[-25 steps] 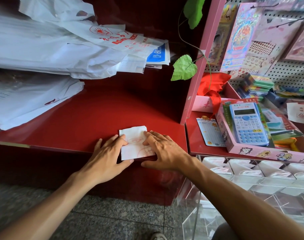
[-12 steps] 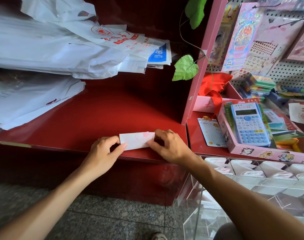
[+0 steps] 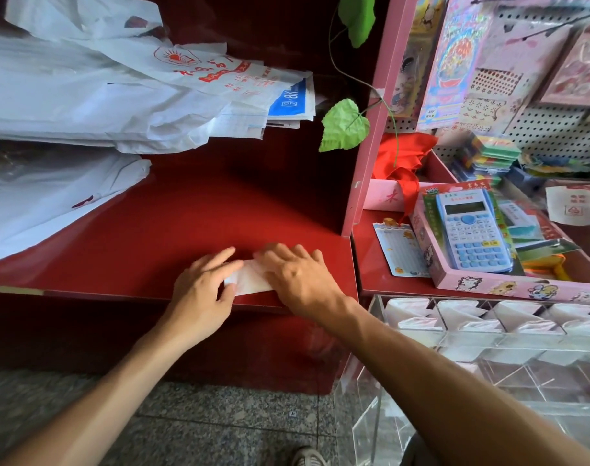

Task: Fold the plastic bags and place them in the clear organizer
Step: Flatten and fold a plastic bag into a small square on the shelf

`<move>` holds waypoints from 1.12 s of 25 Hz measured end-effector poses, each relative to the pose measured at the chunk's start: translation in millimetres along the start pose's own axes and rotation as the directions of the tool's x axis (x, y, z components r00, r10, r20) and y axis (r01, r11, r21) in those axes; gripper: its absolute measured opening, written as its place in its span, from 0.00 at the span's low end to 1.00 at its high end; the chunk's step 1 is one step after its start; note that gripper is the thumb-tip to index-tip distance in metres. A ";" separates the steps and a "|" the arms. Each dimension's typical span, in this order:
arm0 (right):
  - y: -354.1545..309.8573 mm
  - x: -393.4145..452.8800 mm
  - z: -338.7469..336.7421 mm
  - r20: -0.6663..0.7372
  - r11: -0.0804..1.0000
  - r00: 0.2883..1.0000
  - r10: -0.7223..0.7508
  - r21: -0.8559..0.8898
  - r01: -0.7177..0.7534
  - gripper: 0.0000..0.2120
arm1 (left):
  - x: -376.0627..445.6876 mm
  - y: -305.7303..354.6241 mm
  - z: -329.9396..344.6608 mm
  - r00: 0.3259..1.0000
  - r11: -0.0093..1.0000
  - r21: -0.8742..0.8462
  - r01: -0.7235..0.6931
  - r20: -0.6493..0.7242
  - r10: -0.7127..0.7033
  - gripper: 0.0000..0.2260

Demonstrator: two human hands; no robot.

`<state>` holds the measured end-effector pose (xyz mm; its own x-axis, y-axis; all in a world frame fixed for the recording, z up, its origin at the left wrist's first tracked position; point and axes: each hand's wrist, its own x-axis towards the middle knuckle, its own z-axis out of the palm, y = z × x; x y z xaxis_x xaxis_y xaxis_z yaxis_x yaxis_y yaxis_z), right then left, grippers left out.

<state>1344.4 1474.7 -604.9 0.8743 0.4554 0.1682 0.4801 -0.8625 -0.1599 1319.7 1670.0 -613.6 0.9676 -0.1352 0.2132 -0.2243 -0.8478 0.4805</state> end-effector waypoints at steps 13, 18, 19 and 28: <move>40.1 -69.0 -43.8 0.007 0.946 1.000 -0.022 0.322 0.018 0.10 | -5.8 65.8 5.0 0.950 0.961 0.000 -0.275 0.155 0.272 0.10; 92.0 -139.9 -93.6 0.004 0.693 0.960 0.278 0.692 -0.204 0.05 | -15.8 130.0 26.0 0.919 0.914 -0.231 -0.334 0.134 0.370 0.17; 99.9 -157.0 -97.4 0.000 0.637 0.944 0.329 0.739 -0.222 0.03 | -17.1 139.5 34.8 0.905 0.898 -0.253 -0.360 0.138 0.402 0.16; 148.7 -281.5 -59.8 -0.018 0.531 0.763 0.646 0.729 -0.432 0.04 | -19.5 169.6 77.4 0.824 0.846 -0.154 -0.511 0.194 0.533 0.21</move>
<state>1165.4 1205.1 -617.8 0.9760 -0.2136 0.0421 -0.0707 -0.4939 -0.8666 1271.7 1489.1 -602.0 0.6998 -0.6625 0.2670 -0.7020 -0.5687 0.4288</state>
